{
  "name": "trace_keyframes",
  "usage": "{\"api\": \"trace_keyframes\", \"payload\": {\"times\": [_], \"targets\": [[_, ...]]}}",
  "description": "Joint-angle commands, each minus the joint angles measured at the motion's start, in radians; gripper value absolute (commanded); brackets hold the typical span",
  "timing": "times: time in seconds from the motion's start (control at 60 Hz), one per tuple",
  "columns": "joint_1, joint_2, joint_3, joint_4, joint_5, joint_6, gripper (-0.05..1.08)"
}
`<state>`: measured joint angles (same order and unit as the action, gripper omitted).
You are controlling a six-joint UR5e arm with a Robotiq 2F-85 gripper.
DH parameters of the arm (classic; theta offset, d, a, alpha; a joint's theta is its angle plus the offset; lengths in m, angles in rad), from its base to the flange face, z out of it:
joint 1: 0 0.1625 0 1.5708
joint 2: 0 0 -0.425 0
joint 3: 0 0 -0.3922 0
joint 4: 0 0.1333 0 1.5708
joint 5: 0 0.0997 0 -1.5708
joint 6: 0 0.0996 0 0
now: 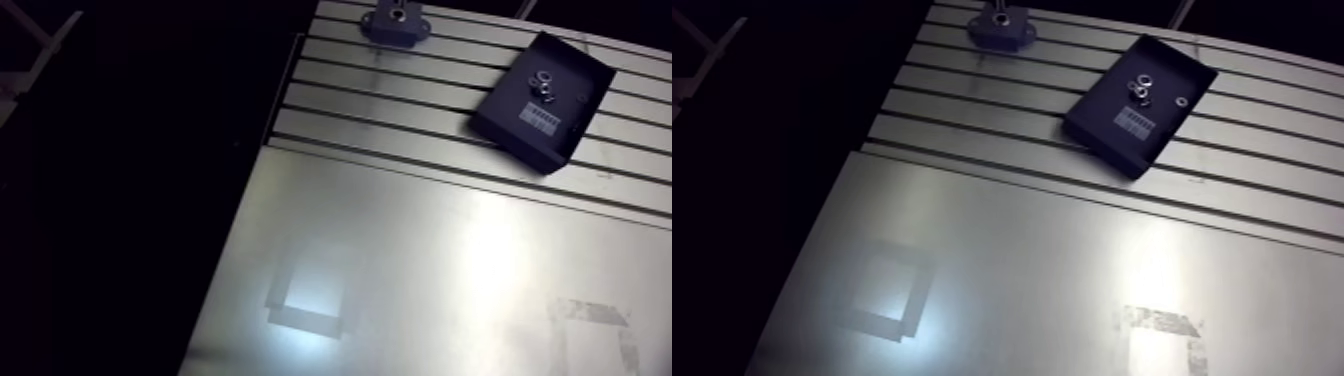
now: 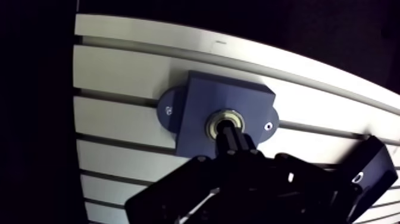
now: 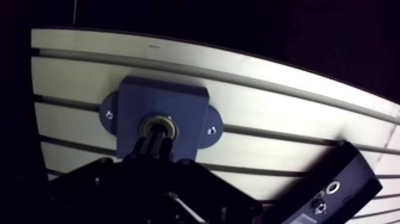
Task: Pick up the bearing and press it into the housing until flush.
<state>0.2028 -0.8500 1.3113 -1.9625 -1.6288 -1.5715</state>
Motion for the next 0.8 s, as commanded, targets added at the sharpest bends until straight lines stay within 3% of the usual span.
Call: {"api": "trace_keyframes", "payload": {"times": [0.017, 0.15, 0.217, 0.233, 0.25, 0.267, 0.283, 0.3, 0.317, 0.433, 0.517, 0.633, 0.8], "targets": [[0.001, -0.024, -0.007, 0.009, 0.000, 0.000, 1.07], [0.003, -0.036, -0.005, 0.013, 0.000, 0.000, 1.06], [0.003, -0.042, -0.008, 0.029, 0.000, 0.000, 0.98], [0.003, -0.044, -0.010, 0.039, 0.000, 0.000, 0.78], [0.003, -0.044, -0.010, 0.039, 0.000, 0.000, 0.78], [0.003, -0.051, -0.011, 0.054, -0.001, 0.001, 0.40], [0.003, -0.051, -0.011, 0.054, -0.001, 0.001, 0.40], [0.003, -0.059, -0.015, 0.077, -0.004, 0.001, 0.05], [0.003, -0.065, -0.020, 0.103, -0.003, 0.004, 0.01], [0.003, -0.092, -0.026, 0.171, -0.001, 0.016, 0.00], [0.000, -0.143, -0.034, 0.272, 0.000, 0.048, 0.00], [-0.016, -0.194, -0.033, 0.322, 0.002, 0.095, 0.00], [-0.076, -0.339, 0.033, 0.332, 0.002, 0.106, 0.00]]}}
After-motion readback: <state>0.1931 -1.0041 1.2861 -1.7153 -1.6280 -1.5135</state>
